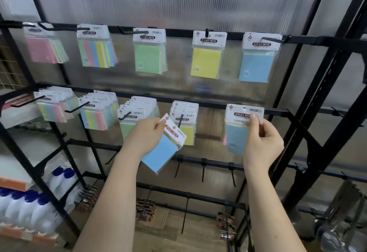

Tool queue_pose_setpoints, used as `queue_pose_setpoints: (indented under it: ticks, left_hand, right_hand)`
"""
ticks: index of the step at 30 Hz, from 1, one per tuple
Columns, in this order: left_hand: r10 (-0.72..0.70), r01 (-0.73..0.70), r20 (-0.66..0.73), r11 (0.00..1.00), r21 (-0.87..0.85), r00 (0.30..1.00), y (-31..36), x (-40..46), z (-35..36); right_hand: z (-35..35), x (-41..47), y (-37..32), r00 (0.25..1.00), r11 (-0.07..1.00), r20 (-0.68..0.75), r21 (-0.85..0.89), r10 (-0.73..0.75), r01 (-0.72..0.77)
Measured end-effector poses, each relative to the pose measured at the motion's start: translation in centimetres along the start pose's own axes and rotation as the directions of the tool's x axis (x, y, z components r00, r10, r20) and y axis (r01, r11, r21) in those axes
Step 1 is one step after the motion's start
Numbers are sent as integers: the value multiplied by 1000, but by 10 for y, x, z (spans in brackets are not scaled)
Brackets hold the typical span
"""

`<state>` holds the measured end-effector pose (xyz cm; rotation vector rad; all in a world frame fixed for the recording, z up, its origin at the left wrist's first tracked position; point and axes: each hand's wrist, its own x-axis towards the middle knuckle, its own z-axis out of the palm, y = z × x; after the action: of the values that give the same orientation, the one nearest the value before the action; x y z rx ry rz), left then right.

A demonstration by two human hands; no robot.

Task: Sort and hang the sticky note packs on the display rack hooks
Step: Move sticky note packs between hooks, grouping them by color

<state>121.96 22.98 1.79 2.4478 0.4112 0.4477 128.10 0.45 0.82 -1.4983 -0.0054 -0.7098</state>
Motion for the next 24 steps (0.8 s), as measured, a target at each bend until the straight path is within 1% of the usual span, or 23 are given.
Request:
queue_pose_setpoints:
  ticks: [6,11,14,19,24]
  left_hand:
    - [21,-26,-98,998,-50,995,7,3,-11]
    - [24,-41,-142,992,-121,990,17,7,-11]
    - [37,-61,-149,984,-166,988,26,10,-11]
    - [37,-60,-141,985,-159,989,35,16,-11]
    - [57,-88,-172,980,-179,984,44,19,-13]
  right_hand:
    - [1,16,-14,1000,996,-8,88,-3,4]
    - [6,42,-38,998,982,-33,179,-52,57]
    - [9,56,-55,996,968,-39,234,-81,88]
    - [9,73,-79,992,945,-45,302,-115,124]
    - [8,87,-93,990,931,-88,341,-106,130]
